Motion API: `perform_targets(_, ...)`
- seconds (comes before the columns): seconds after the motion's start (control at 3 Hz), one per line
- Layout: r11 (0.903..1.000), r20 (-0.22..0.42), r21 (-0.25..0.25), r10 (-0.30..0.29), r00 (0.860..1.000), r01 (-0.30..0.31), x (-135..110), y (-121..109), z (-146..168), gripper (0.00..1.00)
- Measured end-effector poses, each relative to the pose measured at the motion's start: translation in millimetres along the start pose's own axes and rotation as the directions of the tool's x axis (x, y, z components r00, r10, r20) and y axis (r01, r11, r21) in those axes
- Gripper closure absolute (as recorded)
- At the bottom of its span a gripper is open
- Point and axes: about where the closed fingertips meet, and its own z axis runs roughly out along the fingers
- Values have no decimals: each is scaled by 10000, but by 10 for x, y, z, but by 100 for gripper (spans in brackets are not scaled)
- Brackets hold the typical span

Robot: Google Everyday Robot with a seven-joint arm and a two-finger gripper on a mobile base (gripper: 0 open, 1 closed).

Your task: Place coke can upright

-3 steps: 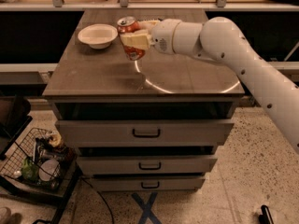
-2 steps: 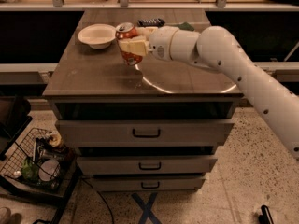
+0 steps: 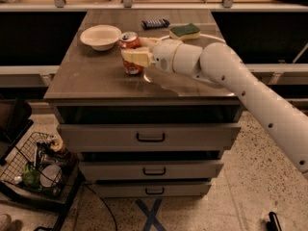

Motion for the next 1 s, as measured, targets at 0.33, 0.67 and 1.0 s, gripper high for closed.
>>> perform_targets(0.33,10000,-1,-38,-3,10000,3,-3,17,18,83)
perform_targets(0.67,10000,0,-77,-5,10000,5,-4,36,36,59)
perform_targets(1.0,9999,1,-118,-8,10000,8,-7,55,55,36)
